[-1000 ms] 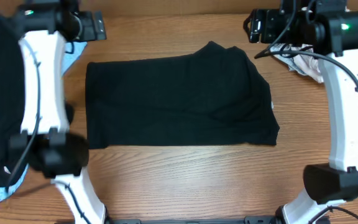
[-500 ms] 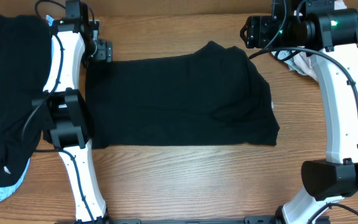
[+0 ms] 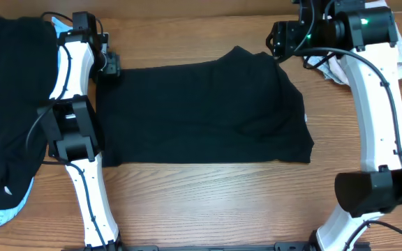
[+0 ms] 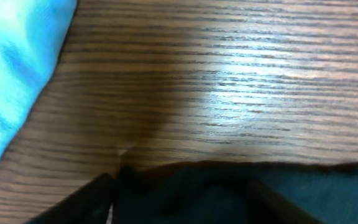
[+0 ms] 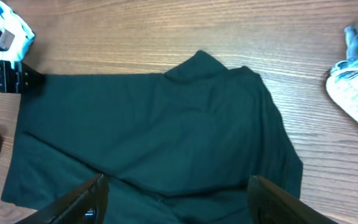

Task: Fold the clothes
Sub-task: 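Grasp the shirt's top-left and top-right corners with both grippers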

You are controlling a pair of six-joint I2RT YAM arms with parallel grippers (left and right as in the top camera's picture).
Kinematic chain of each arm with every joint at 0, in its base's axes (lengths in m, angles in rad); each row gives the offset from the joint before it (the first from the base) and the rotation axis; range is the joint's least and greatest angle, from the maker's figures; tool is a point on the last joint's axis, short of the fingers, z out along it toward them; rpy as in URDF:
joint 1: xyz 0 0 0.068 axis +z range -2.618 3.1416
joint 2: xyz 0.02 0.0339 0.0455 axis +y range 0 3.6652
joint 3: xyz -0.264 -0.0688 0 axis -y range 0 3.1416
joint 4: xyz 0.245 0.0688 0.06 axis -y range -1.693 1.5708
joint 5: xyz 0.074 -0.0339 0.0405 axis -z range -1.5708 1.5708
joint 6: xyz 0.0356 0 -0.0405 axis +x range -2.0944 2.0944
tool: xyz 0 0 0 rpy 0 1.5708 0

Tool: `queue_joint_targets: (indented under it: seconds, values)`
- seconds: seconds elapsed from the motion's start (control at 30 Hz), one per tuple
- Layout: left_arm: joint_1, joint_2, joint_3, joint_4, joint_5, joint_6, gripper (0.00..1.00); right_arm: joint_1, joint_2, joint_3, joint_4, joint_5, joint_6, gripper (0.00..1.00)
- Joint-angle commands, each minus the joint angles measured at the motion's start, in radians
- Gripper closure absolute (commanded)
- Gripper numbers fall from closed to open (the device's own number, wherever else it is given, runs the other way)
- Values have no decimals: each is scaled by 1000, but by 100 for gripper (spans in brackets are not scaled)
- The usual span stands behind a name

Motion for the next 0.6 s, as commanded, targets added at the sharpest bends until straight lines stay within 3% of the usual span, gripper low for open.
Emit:
queue_joint_targets:
  seconds: [0.0, 0.2, 0.3, 0.57]
  values:
    - [-2, 10, 0, 1, -10, -12, 52, 20, 25, -5, 4, -12, -10, 25]
    - [-2, 10, -2, -1, -10, -52, 71, 33, 37, -5, 24, -11, -10, 27]
    - [-2, 10, -2, -7, -16, -51, 96, 34, 39, -5, 51, -12, -10, 30]
    - [-2, 2, 11, -95, -89, -52, 96, 66, 124, -5, 235, 11, -11, 32]
